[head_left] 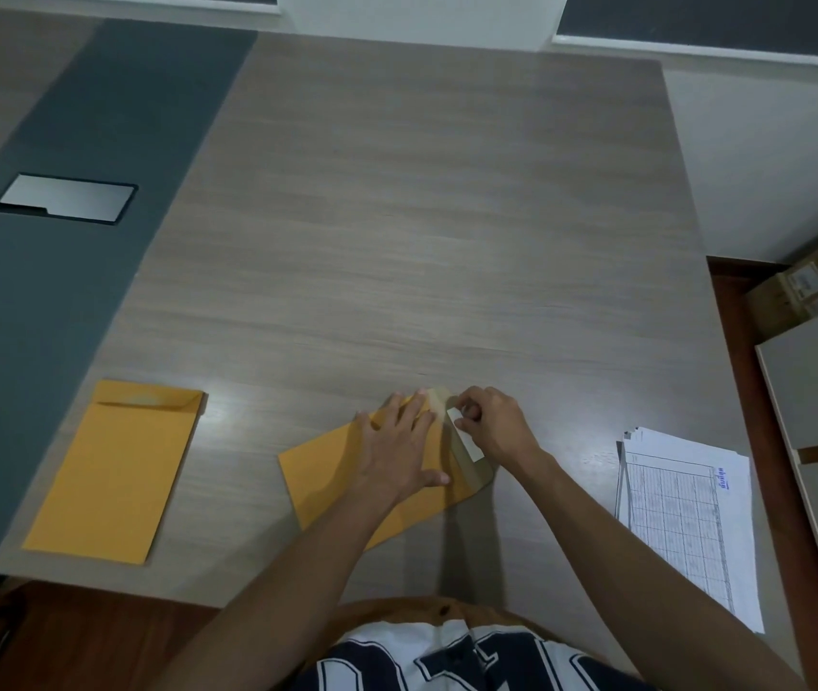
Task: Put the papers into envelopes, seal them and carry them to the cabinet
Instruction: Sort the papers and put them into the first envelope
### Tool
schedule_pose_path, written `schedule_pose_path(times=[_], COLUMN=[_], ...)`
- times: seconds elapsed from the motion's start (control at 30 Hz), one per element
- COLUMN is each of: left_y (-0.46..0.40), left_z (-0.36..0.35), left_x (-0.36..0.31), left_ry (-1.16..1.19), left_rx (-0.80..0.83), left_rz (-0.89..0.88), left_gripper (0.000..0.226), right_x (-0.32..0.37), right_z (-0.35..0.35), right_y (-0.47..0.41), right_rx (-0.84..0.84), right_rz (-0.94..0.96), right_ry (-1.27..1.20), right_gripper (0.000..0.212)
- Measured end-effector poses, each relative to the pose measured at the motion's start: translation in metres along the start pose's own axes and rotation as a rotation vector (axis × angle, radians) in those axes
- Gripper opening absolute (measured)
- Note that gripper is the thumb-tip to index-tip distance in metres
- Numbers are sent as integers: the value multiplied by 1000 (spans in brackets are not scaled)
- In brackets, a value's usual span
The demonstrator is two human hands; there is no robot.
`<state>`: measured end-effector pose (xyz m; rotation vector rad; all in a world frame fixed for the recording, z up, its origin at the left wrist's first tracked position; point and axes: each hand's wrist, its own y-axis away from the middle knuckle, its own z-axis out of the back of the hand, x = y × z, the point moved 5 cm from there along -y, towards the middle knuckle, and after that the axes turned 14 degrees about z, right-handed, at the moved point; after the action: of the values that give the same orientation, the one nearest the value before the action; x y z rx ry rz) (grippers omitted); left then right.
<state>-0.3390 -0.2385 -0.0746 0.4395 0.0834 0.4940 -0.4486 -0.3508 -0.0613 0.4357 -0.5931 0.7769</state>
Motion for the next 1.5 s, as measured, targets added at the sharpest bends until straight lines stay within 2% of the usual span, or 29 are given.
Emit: schedule_pose_path(times=[0.17, 0.53, 1.03, 1.33, 1.5], left_y=[2, 1, 0, 1, 2], left_z=[2, -1, -3, -3, -1], left_x=[0, 1, 0, 0, 1], left_ry=[10, 23, 36, 39, 42], left_rx=[7, -5, 9, 18, 19], left_rz=[-9, -7, 1, -4, -4], left_gripper=[96, 97, 97, 101, 102], right_x=[0, 1, 0, 2, 7], right_z=[-1, -3, -3, -3, 2], right_y=[-5, -1, -9, -13, -9], right_rx=[-15, -50, -72, -44, -7], right_rz=[-28, 50, -19, 40, 75], right_ry=[-5, 48, -37, -29, -124], right_gripper=[14, 19, 13, 8, 8])
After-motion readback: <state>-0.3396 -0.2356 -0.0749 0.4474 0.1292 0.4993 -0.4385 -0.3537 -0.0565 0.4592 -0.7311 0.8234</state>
